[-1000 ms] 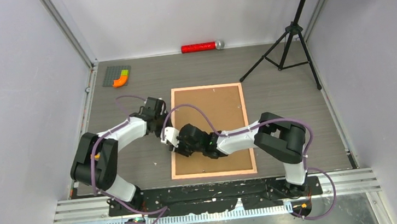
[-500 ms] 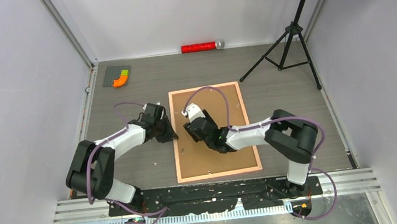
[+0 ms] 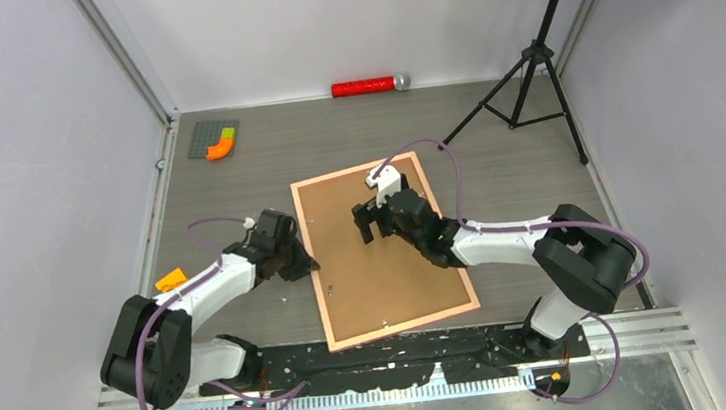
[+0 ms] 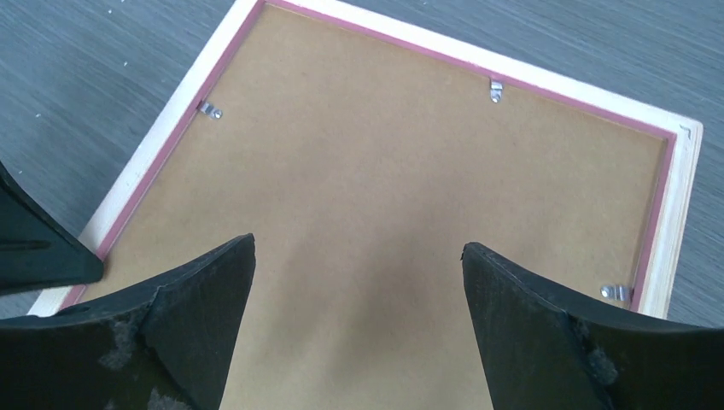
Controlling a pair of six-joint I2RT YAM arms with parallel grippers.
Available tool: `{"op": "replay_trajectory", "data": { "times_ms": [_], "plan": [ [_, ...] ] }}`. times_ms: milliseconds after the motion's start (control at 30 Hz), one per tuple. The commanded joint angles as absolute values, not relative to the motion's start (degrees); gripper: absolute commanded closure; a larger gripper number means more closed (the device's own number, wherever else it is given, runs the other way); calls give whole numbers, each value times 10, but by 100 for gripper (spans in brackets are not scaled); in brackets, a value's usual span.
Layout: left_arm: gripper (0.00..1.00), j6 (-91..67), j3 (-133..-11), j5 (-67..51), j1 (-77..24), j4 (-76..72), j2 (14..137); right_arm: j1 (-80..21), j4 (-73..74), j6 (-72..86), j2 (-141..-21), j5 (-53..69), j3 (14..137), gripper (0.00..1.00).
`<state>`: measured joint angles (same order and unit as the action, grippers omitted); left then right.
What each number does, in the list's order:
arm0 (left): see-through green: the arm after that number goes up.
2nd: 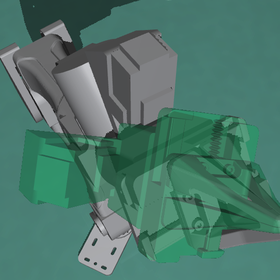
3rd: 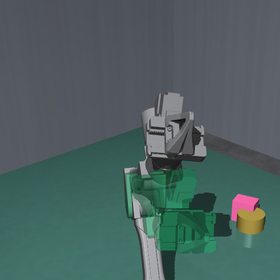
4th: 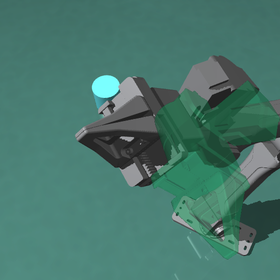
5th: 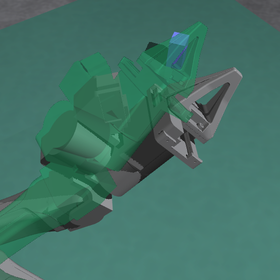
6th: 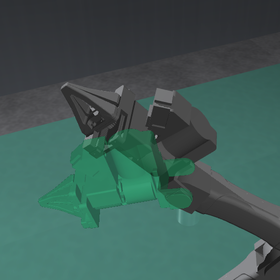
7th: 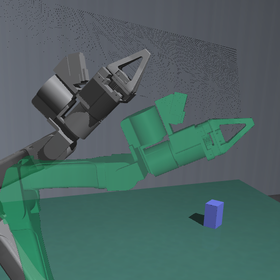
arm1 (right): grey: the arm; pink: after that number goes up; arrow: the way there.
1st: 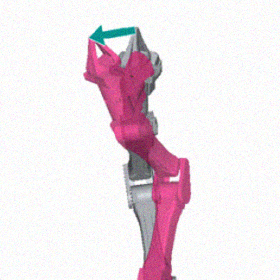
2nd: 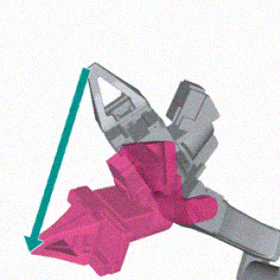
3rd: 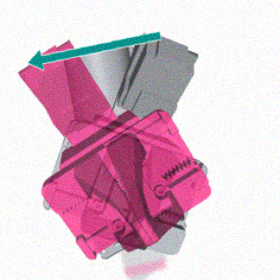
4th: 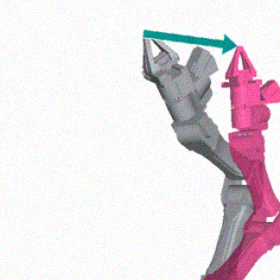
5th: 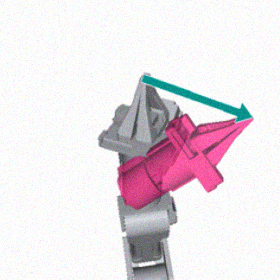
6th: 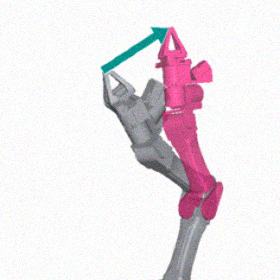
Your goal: Take the photo out of the frame
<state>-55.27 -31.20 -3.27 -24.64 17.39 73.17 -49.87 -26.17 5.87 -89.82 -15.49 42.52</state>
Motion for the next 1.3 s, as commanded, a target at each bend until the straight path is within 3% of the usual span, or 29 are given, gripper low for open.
{"op": "replay_trajectory", "data": {
  "times_ms": [0,300,600,767,900,1033,1133,1267],
  "plan": [
    [100,-647,-281,54,-229,293,728,-493,-288,55,-862,-145,416,4],
    [100,-686,-299,70,-159,284,668,-449,-261,77,-828,-133,405,4],
    [99,-730,-336,28,-255,238,722,-415,-264,137,-848,-67,417,4],
    [75,-744,-349,-29,-330,230,757,-411,-261,134,-849,-62,421,4],
    [38,-743,-326,-46,-362,235,726,-409,-262,117,-839,-64,415,4],
    [1,-705,-342,47,-363,315,640,-410,-288,67,-826,-35,392,4],
    [0,-666,-363,101,-336,347,604,-410,-306,30,-823,1,388,4],
    [0,-598,-382,93,-216,316,634,-409,-303,7,-844,70,407,4]
  ]
}}
